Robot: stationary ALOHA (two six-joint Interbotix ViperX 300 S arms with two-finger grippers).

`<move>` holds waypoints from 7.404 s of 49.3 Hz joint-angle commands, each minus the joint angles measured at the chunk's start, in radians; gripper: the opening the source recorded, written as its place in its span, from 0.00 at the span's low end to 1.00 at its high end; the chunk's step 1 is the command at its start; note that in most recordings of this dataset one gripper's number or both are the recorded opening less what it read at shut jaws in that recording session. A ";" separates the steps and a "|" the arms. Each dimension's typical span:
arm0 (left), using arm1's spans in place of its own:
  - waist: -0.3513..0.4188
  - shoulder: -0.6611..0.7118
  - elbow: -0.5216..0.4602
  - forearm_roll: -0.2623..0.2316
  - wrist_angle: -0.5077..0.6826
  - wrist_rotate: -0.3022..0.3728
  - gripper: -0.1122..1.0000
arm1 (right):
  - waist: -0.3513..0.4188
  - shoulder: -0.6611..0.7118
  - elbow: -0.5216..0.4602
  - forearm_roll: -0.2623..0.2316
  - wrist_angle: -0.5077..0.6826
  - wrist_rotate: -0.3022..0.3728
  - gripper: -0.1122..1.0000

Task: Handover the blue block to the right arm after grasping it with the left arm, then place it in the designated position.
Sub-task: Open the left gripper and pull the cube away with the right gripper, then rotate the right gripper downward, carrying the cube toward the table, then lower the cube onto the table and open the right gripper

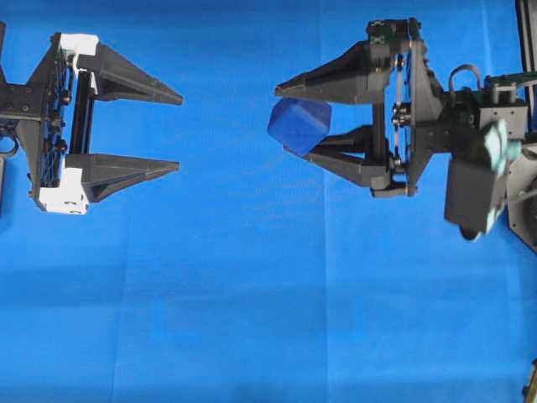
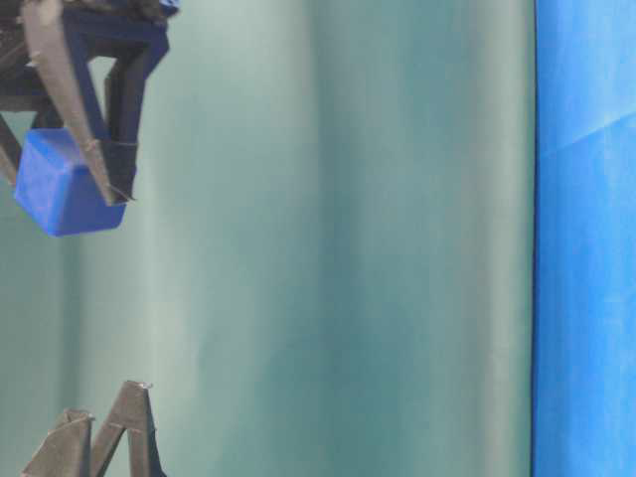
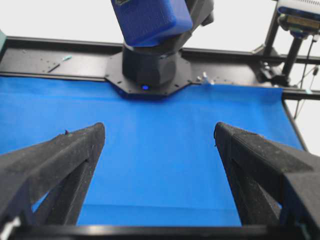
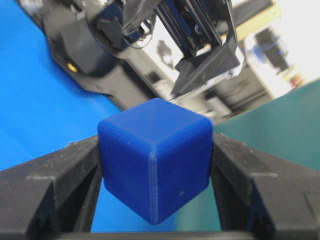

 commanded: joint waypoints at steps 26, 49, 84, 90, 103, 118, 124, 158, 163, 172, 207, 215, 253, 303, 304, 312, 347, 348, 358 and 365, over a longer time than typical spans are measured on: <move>-0.002 -0.021 -0.015 0.000 -0.005 0.003 0.94 | 0.003 -0.051 -0.014 0.058 0.101 0.597 0.59; -0.002 -0.021 -0.015 0.000 -0.005 0.002 0.94 | 0.003 -0.051 -0.014 0.058 0.112 0.595 0.59; -0.002 -0.021 -0.017 0.000 -0.005 0.002 0.94 | 0.005 -0.051 -0.014 0.058 0.132 0.603 0.59; -0.002 -0.021 -0.017 0.000 -0.005 0.002 0.94 | 0.008 -0.051 -0.014 0.058 0.133 0.606 0.59; -0.002 -0.021 -0.017 0.000 -0.005 0.002 0.94 | 0.012 -0.051 -0.014 0.061 0.144 0.607 0.59; -0.002 -0.021 -0.017 0.000 -0.005 0.002 0.94 | 0.058 -0.026 -0.026 0.100 0.307 0.620 0.59; -0.002 -0.021 -0.017 0.000 -0.005 0.003 0.94 | 0.067 -0.017 -0.034 0.135 0.380 0.620 0.59; 0.005 -0.021 -0.017 0.000 -0.006 0.002 0.94 | 0.084 -0.014 -0.037 0.152 0.431 0.617 0.59; 0.005 -0.021 -0.017 0.000 -0.005 0.002 0.94 | 0.084 -0.014 -0.037 0.152 0.433 0.617 0.59; 0.005 -0.021 -0.017 0.000 -0.006 0.002 0.94 | 0.084 -0.014 -0.038 0.152 0.433 0.617 0.59; 0.005 -0.020 -0.017 0.000 -0.006 0.002 0.94 | 0.063 0.291 -0.051 0.152 0.268 0.621 0.59; 0.005 -0.021 -0.015 0.000 -0.005 0.002 0.94 | 0.031 0.391 -0.058 0.155 0.172 0.621 0.59; 0.005 -0.021 -0.014 0.000 -0.005 0.005 0.94 | -0.035 0.684 -0.094 0.189 -0.057 0.620 0.59; 0.005 -0.021 -0.012 0.000 -0.005 0.003 0.94 | -0.041 0.710 -0.098 0.206 -0.081 0.620 0.71; 0.005 -0.021 -0.012 0.000 -0.005 0.003 0.94 | -0.041 0.710 -0.098 0.207 -0.083 0.620 0.76; 0.005 -0.021 -0.012 0.000 -0.003 0.003 0.94 | -0.041 0.710 -0.098 0.209 -0.081 0.620 0.84; 0.005 -0.021 -0.012 0.000 -0.003 0.002 0.94 | -0.029 0.569 -0.094 0.210 0.028 0.621 0.81; 0.005 -0.021 -0.012 0.000 -0.005 0.002 0.94 | -0.028 0.558 -0.094 0.212 0.040 0.621 0.81; 0.005 -0.021 -0.012 0.000 -0.005 0.002 0.94 | -0.012 0.433 -0.092 0.210 0.146 0.620 0.81; 0.005 -0.020 -0.014 0.000 -0.005 0.002 0.94 | -0.009 0.347 -0.091 0.210 0.212 0.618 0.81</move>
